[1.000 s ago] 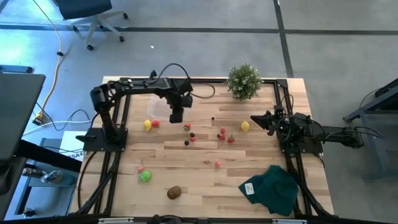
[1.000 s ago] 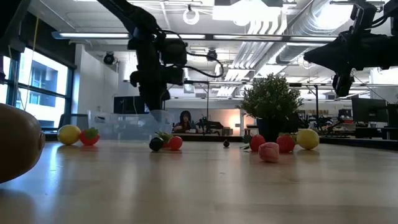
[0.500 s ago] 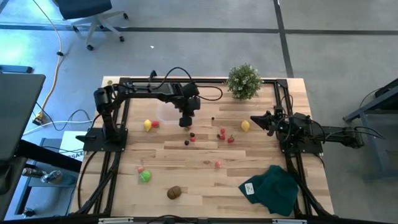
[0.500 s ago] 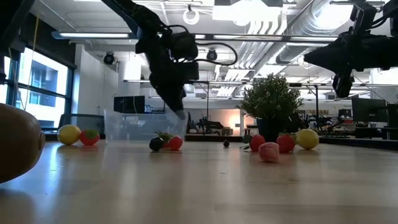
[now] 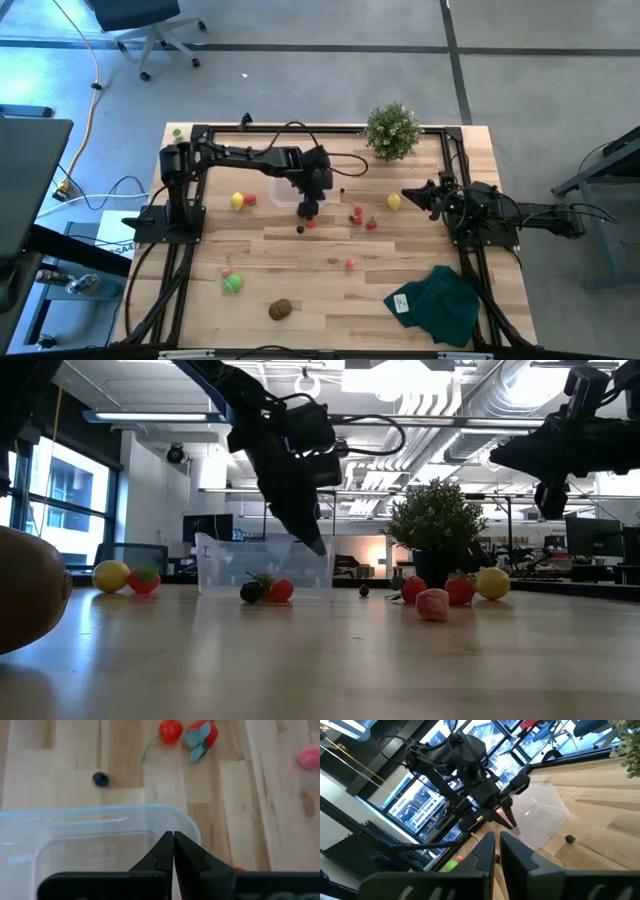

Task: Pick and placing Produce into tupperware
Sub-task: Prepare the transparent bin

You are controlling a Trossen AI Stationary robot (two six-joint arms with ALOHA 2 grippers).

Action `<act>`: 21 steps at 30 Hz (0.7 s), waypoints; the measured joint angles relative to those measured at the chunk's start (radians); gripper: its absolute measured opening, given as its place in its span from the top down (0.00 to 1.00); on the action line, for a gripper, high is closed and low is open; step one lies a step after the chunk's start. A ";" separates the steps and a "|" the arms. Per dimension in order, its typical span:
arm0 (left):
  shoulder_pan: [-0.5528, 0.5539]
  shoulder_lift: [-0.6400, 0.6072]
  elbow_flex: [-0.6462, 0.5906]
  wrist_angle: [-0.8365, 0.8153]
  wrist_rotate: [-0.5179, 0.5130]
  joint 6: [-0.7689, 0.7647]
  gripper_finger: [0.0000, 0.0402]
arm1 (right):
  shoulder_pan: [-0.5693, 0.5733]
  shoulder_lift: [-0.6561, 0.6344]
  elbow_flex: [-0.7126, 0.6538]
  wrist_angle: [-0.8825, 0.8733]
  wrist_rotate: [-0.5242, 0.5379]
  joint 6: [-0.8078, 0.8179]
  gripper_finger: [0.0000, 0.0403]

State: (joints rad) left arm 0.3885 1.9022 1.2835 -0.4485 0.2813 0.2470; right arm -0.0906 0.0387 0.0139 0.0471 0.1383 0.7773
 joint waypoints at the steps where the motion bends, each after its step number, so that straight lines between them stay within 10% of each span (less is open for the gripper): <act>1: -0.007 0.000 0.000 0.013 0.000 -0.009 0.99 | 0.000 0.000 0.000 0.000 0.000 0.000 0.95; 21: -0.041 -0.001 0.000 0.129 -0.052 -0.096 0.99 | 0.000 0.000 0.000 -0.006 -0.041 -0.018 0.95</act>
State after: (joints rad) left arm 0.3477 1.9015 1.2839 -0.3194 0.2298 0.1513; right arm -0.0906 0.0387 0.0139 0.0414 0.0970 0.7591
